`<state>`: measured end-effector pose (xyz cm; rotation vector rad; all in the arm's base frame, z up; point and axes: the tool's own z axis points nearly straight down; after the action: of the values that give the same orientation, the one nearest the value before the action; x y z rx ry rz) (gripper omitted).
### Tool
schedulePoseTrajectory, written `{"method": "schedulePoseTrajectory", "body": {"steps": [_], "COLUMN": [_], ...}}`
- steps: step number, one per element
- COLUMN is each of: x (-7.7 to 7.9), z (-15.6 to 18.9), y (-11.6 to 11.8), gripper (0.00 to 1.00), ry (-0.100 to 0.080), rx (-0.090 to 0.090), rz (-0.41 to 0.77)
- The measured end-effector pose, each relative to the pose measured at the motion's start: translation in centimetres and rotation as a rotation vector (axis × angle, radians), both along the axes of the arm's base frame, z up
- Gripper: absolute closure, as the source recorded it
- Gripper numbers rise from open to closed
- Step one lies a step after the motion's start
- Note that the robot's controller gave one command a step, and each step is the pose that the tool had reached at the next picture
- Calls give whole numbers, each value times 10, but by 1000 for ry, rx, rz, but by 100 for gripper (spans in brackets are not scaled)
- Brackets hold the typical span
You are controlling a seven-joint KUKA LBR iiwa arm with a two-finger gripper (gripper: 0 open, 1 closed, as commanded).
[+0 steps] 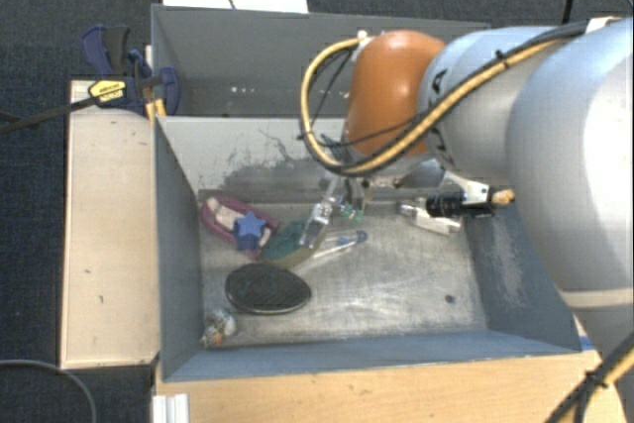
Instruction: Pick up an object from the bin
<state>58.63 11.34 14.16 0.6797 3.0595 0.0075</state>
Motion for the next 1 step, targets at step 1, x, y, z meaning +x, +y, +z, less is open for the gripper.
{"method": "schedulePoseTrajectory", "body": {"steps": [1], "x": [-12], "z": [-69], "y": [11], "gripper": [0], "ry": [5], "rx": [-5], "rz": [281]}}
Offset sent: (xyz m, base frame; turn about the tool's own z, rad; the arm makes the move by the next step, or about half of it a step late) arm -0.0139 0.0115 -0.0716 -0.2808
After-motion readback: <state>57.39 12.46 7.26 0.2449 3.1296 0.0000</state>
